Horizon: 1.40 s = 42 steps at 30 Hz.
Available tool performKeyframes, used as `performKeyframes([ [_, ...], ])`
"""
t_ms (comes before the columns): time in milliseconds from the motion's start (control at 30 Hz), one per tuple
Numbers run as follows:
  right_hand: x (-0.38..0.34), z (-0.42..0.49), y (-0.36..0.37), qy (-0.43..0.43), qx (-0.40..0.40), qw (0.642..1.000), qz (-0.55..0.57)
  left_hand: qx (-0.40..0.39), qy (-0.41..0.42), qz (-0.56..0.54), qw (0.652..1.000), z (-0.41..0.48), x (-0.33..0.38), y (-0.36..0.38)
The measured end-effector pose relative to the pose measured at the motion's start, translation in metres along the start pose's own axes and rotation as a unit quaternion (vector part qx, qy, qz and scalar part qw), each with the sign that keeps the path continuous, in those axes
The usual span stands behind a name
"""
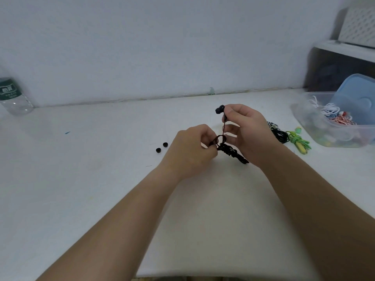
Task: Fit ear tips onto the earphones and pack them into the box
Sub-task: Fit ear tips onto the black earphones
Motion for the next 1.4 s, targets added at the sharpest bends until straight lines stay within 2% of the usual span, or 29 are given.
performKeyframes([
  [100, -0.003, 0.003, -0.012, -0.017, 0.054, 0.998, -0.038, 0.014, -0.019, -0.029, 0.999, 0.002, -0.003, -0.003],
  [200, -0.016, 0.006, -0.024, -0.116, 0.107, 0.971, -0.179, 0.036, -0.035, -0.042, 0.998, 0.005, -0.007, -0.011],
  [267, -0.018, 0.005, -0.021, -0.155, 0.102, 0.946, -0.265, 0.063, -0.041, -0.053, 0.996, 0.007, -0.008, -0.019],
  [367, -0.008, 0.003, -0.007, -0.167, 0.054, 0.921, -0.348, 0.077, -0.054, -0.049, 0.994, 0.007, -0.010, -0.024],
  [433, -0.011, -0.001, 0.000, -0.196, 0.051, 0.911, -0.359, 0.082, -0.062, -0.053, 0.993, 0.008, -0.012, -0.024],
  [500, -0.018, -0.005, 0.004, -0.210, 0.043, 0.924, -0.318, 0.086, -0.073, -0.068, 0.991, 0.008, -0.014, -0.025],
  [567, -0.018, -0.008, 0.013, -0.197, -0.006, 0.936, -0.291, 0.095, -0.082, -0.078, 0.989, 0.008, -0.017, -0.028],
  [667, -0.008, -0.016, 0.031, -0.196, -0.082, 0.922, -0.325, 0.108, -0.094, -0.090, 0.986, 0.008, -0.022, -0.032],
  [767, -0.006, -0.012, 0.025, -0.193, -0.053, 0.919, -0.341, 0.104, -0.091, -0.087, 0.987, 0.009, -0.022, -0.033],
  [900, 0.000, -0.013, 0.024, -0.148, -0.084, 0.942, -0.288, 0.078, -0.083, -0.090, 0.989, 0.009, -0.017, -0.032],
  [1033, -0.002, -0.017, 0.028, -0.146, -0.110, 0.946, -0.268, 0.045, -0.076, -0.113, 0.990, 0.011, -0.017, -0.035],
  [1100, -0.002, -0.016, 0.026, -0.140, -0.097, 0.949, -0.266, 0.013, -0.073, -0.115, 0.991, 0.012, -0.016, -0.044],
  [1200, 0.001, -0.013, 0.021, -0.119, -0.067, 0.955, -0.263, -0.082, -0.046, 0.013, 0.995, 0.008, -0.020, -0.059],
  [1267, 0.002, -0.013, 0.022, -0.111, -0.069, 0.958, -0.256, -0.140, -0.042, 0.095, 0.985, 0.002, -0.027, -0.065],
  [1400, 0.000, -0.015, 0.023, -0.114, -0.075, 0.959, -0.249, -0.216, -0.074, 0.183, 0.956, -0.013, -0.037, -0.056],
])
Point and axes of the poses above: each hand's wrist, its own z-axis towards the middle knuckle, its own y-axis out of the palm, x = y × z, the point moved 10 cm from there along z, towards the middle knuckle, and after that the axes turned 12 degrees about x, right-handed, at the moved point
